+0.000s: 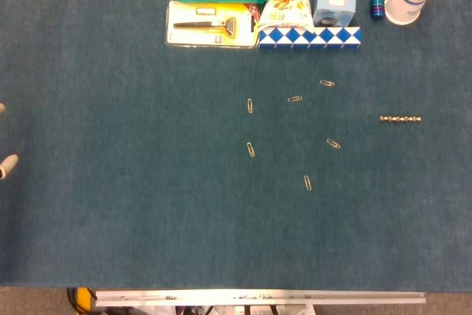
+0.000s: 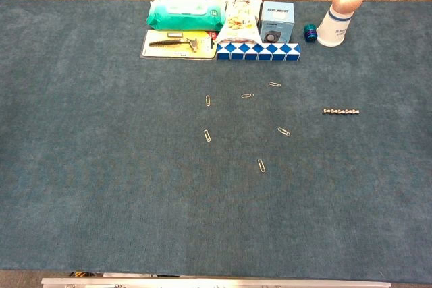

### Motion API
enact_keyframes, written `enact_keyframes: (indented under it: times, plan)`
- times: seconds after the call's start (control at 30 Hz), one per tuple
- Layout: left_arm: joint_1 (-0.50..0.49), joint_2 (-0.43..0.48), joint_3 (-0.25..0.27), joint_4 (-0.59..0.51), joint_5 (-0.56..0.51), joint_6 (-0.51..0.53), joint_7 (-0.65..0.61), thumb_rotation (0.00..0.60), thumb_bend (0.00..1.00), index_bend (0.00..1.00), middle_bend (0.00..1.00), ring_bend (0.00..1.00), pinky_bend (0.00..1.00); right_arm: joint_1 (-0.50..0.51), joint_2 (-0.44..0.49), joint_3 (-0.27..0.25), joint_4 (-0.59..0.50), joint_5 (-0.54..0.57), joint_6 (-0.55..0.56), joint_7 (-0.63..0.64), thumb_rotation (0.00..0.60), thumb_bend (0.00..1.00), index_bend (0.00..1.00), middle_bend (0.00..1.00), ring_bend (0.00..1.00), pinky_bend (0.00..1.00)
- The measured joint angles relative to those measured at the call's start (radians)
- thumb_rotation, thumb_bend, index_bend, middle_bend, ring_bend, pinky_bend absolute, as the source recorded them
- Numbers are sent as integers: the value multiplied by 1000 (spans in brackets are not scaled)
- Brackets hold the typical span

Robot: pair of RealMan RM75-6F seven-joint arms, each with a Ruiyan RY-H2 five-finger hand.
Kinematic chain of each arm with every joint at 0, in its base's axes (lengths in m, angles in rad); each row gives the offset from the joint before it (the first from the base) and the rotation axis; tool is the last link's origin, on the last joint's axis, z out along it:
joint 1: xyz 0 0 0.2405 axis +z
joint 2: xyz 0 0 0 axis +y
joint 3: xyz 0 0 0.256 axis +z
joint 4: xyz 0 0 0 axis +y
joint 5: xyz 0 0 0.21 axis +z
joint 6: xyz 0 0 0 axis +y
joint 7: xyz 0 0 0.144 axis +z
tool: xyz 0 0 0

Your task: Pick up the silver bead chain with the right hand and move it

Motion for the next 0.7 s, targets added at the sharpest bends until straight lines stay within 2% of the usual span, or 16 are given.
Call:
enact_keyframes:
  times: [0.43,0.7]
  plan:
    - [20,10,5,-15,4,30,4,600,25,323,183,200,438,30,-26,1,28,-34,-14,44,600,0,319,314,261,459]
    - [28,22,14,-21,26,44,-9,600,25,323,183,200,438,68,-63,18,29,-22,-53,19,600,0,393,316,219,388]
